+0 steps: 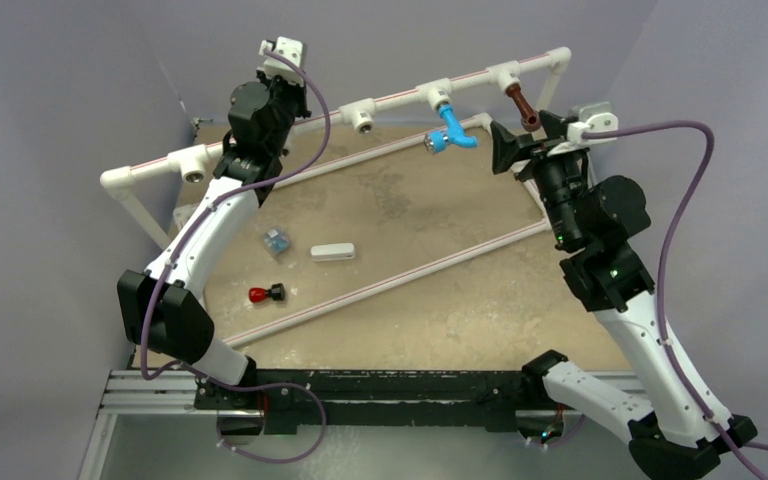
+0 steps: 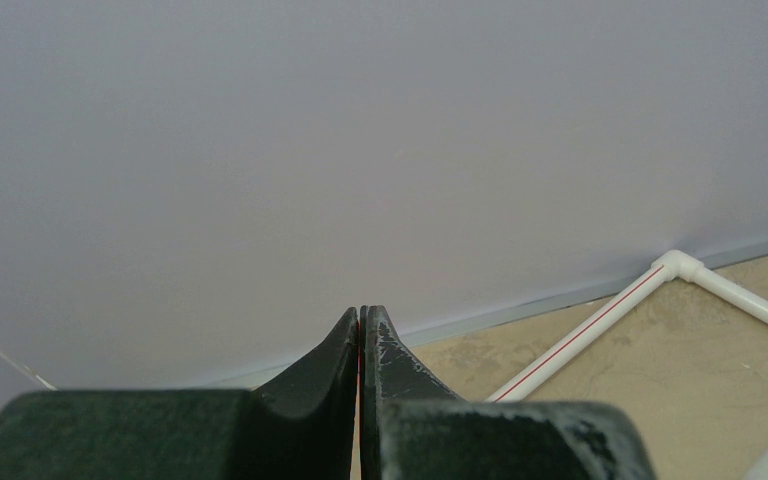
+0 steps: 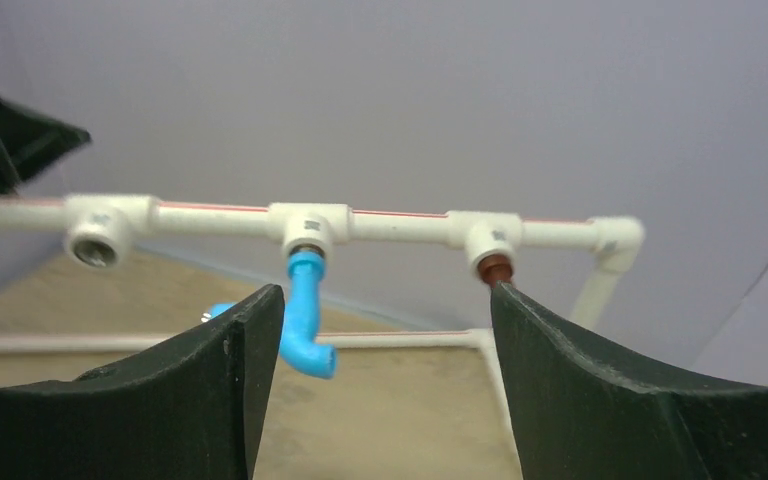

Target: Install the water faucets

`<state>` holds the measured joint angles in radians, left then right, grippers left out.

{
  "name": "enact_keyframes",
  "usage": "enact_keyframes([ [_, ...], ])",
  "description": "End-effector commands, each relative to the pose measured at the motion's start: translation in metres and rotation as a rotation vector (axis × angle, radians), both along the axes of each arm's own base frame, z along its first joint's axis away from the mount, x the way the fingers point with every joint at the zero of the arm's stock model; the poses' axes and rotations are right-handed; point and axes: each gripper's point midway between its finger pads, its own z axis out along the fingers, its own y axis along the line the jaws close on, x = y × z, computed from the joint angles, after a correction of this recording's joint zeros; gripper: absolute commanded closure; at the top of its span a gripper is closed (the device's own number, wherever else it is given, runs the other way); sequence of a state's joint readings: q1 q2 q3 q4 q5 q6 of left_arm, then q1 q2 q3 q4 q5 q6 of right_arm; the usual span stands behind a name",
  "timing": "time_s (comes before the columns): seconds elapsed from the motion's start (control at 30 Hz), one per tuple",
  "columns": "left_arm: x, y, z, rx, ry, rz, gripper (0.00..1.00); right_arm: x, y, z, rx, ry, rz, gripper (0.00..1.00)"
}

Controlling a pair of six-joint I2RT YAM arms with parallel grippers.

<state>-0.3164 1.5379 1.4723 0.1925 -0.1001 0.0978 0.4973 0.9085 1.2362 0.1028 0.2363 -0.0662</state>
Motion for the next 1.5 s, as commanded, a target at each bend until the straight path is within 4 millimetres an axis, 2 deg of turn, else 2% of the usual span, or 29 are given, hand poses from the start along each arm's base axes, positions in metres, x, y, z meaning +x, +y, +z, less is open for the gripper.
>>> enact_keyframes([
  [0.0, 0.000, -0.014, -0.071, 0.093, 0.192, -0.048, 1.00, -0.002, 0.006, 0.009, -0.417, -0.116, 0.015, 0.23],
  [0.27, 0.000, -0.014, -0.070, 0.092, 0.190, -0.049, 1.00, 0.002, 0.037, -0.042, -0.855, -0.121, 0.147, 0.27],
  [0.33, 0.000, -0.013, -0.070, 0.093, 0.191, -0.047, 1.00, 0.005, 0.043, -0.057, -0.948, -0.122, 0.144, 0.27],
  [0.43, 0.000, -0.013, -0.071, 0.093, 0.192, -0.046, 1.00, 0.010, 0.047, -0.069, -1.060, -0.135, 0.103, 0.25],
  [0.83, 0.002, -0.013, -0.074, 0.101, 0.196, -0.044, 1.00, 0.027, 0.046, -0.061, -1.370, -0.350, -0.239, 0.22],
  [0.97, 0.003, -0.013, -0.075, 0.103, 0.198, -0.042, 1.00, 0.031, 0.050, -0.053, -1.396, -0.421, -0.317, 0.21],
  [1.17, 0.003, -0.013, -0.077, 0.105, 0.201, -0.041, 1.00, 0.044, 0.061, -0.055, -1.406, -0.448, -0.353, 0.21],
  [1.27, 0.003, -0.013, -0.077, 0.105, 0.203, -0.041, 1.00, 0.050, 0.073, -0.060, -1.410, -0.468, -0.325, 0.22],
  [1.47, 0.004, -0.012, -0.077, 0.110, 0.199, -0.037, 1.00, 0.063, 0.083, -0.065, -1.388, -0.448, -0.313, 0.31],
])
